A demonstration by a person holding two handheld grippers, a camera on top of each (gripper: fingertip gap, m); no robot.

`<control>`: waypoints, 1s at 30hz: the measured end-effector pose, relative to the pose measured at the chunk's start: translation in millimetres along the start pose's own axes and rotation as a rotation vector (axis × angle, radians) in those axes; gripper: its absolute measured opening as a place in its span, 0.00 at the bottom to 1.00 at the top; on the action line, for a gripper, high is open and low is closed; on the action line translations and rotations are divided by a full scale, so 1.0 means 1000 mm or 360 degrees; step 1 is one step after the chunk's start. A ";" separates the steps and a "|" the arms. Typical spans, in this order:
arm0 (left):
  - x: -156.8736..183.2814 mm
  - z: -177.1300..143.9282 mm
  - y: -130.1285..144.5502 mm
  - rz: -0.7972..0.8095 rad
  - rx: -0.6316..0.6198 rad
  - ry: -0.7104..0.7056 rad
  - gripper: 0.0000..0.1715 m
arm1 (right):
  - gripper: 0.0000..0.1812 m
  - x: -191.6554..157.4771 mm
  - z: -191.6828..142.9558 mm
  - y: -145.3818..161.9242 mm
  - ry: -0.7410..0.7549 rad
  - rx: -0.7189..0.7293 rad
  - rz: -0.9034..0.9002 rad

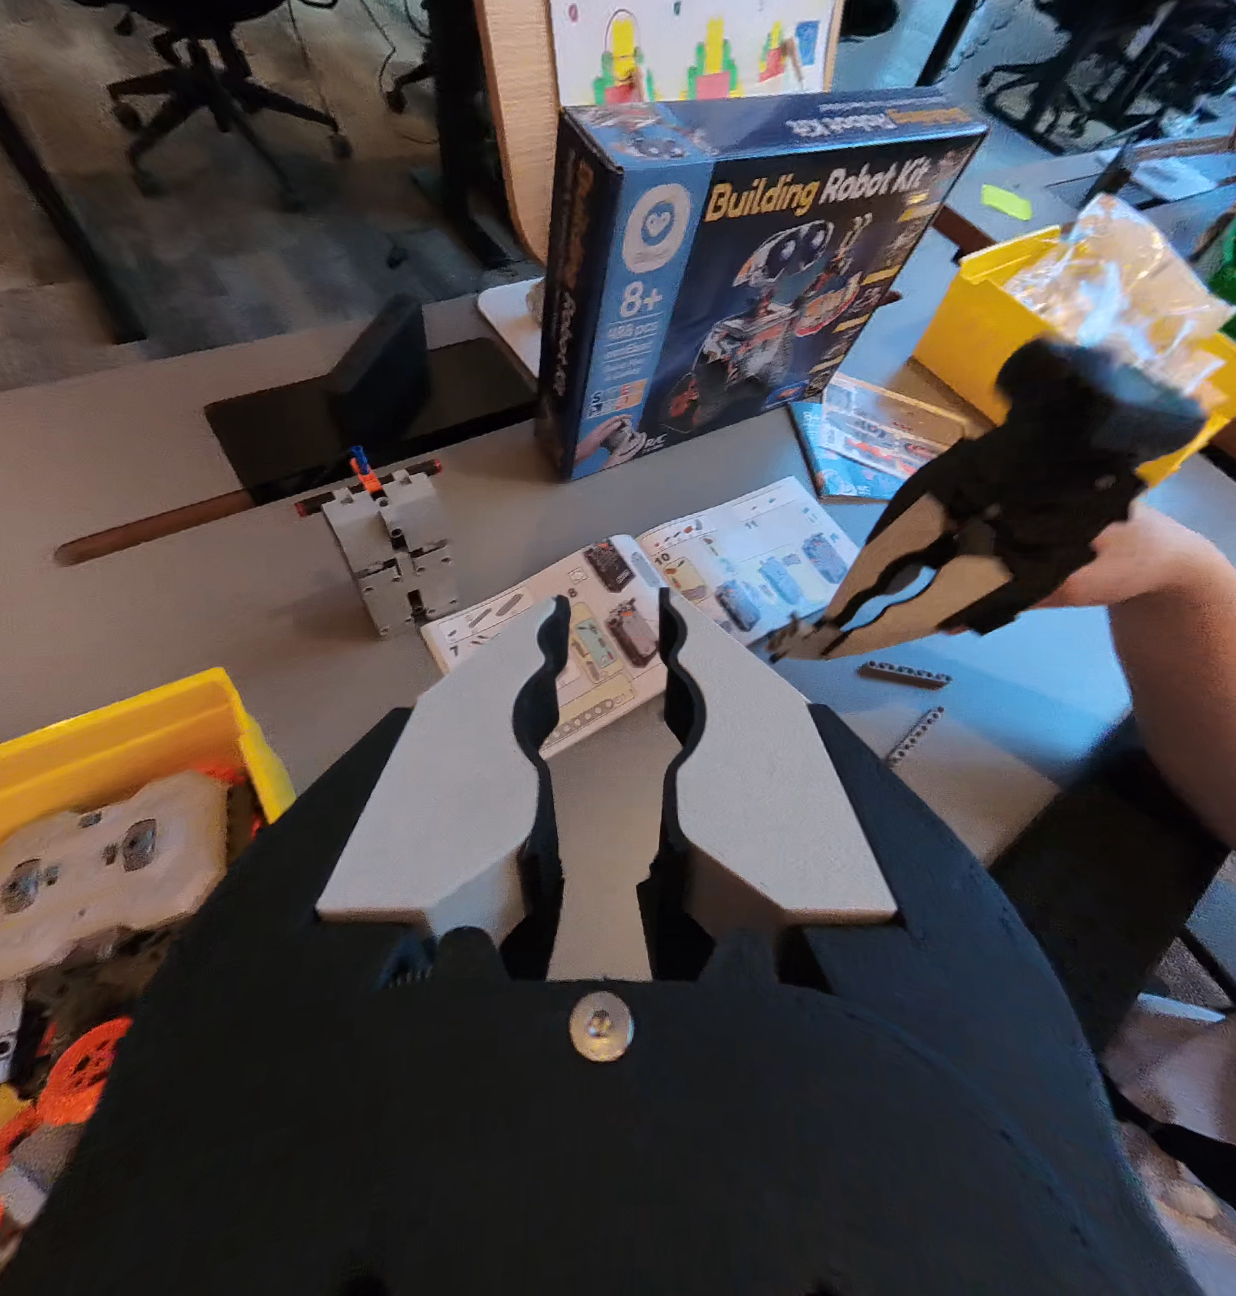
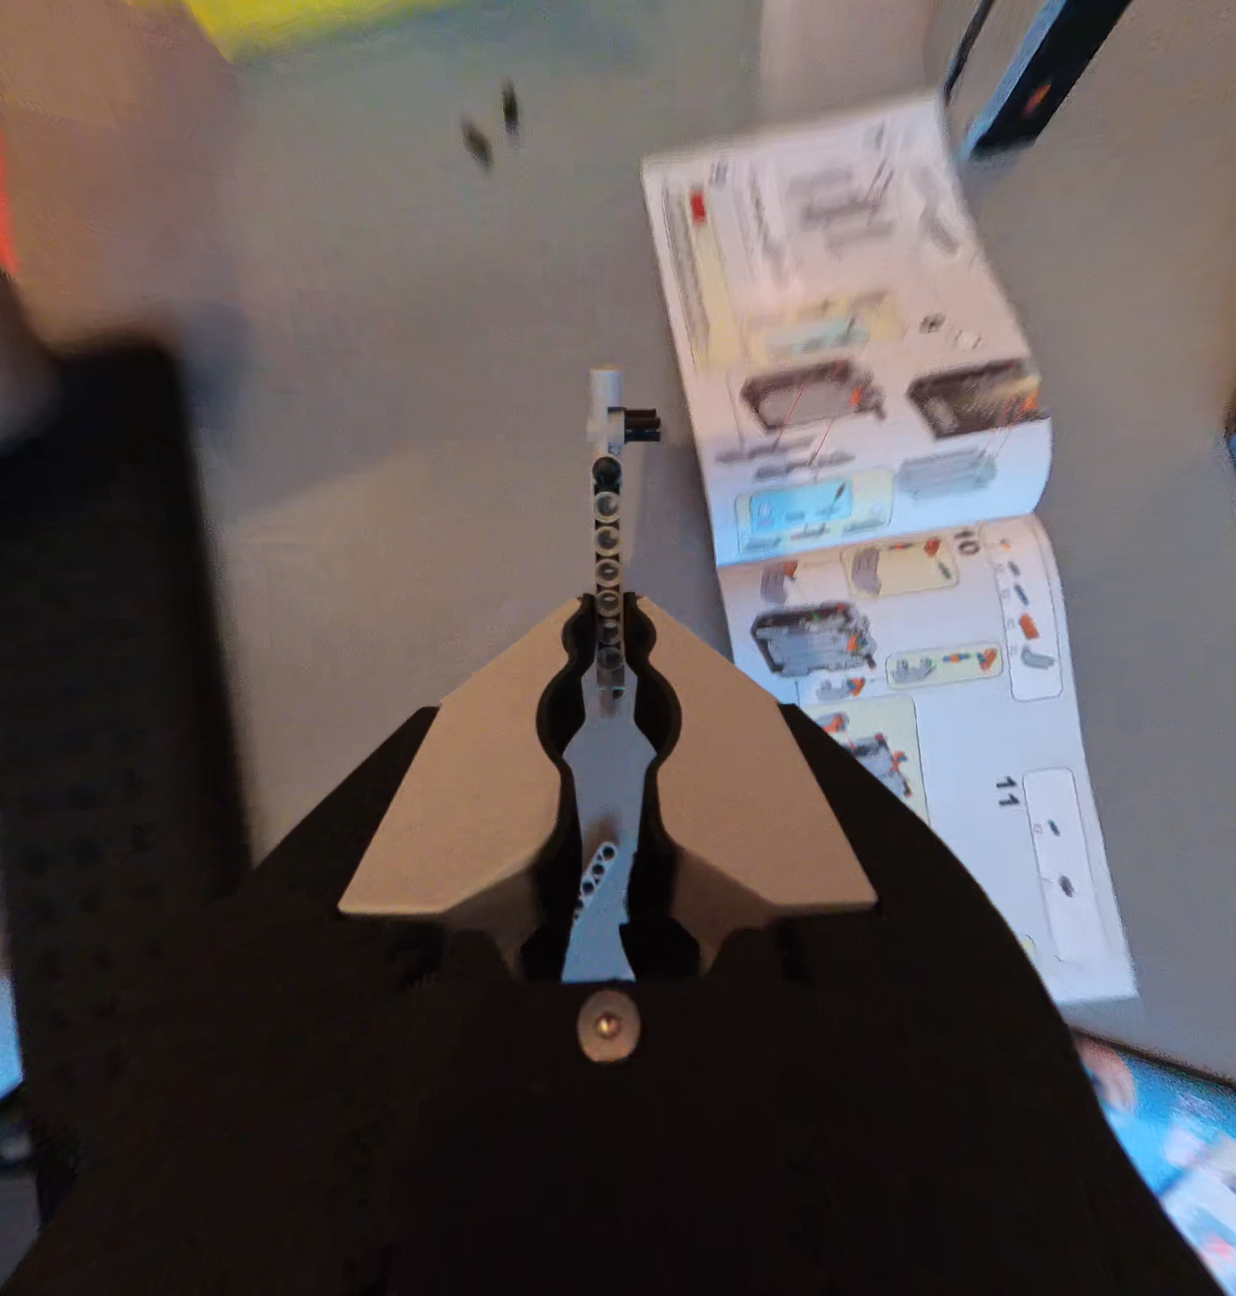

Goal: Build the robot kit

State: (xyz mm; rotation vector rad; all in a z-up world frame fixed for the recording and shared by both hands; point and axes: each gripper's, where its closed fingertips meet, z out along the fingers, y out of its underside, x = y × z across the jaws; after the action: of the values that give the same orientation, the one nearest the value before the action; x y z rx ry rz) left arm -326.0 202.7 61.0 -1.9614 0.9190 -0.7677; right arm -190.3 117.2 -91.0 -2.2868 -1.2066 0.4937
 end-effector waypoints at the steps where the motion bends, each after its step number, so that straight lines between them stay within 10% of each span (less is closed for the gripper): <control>1: 0.002 -0.003 -0.002 -0.0019 0.0025 0.0033 0.13 | 0.03 -0.004 0.009 0.007 0.0011 -0.0110 -0.0045; 6: 0.006 -0.009 -0.014 -0.0098 0.0143 0.0123 0.11 | 0.03 -0.012 0.034 0.026 -0.0011 -0.0364 -0.0064; 13: 0.011 -0.003 -0.011 -0.0090 0.0100 0.0181 0.10 | 0.04 -0.038 0.042 0.018 -0.0523 -0.0148 0.0252; 17: 0.056 0.002 -0.007 0.0156 0.0119 0.0659 0.10 | 0.03 -0.050 0.027 0.002 -0.0891 0.0101 0.0367; 30: 0.075 0.100 0.115 -0.0007 -0.0853 0.1206 0.17 | 0.03 -0.057 0.025 0.022 -0.1410 0.0033 0.0748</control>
State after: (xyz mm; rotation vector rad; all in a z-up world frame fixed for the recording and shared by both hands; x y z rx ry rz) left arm -243.5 137.0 -72.4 -2.1311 1.7041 -1.4283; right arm -219.8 64.9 -119.0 -2.3798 -0.9577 1.8135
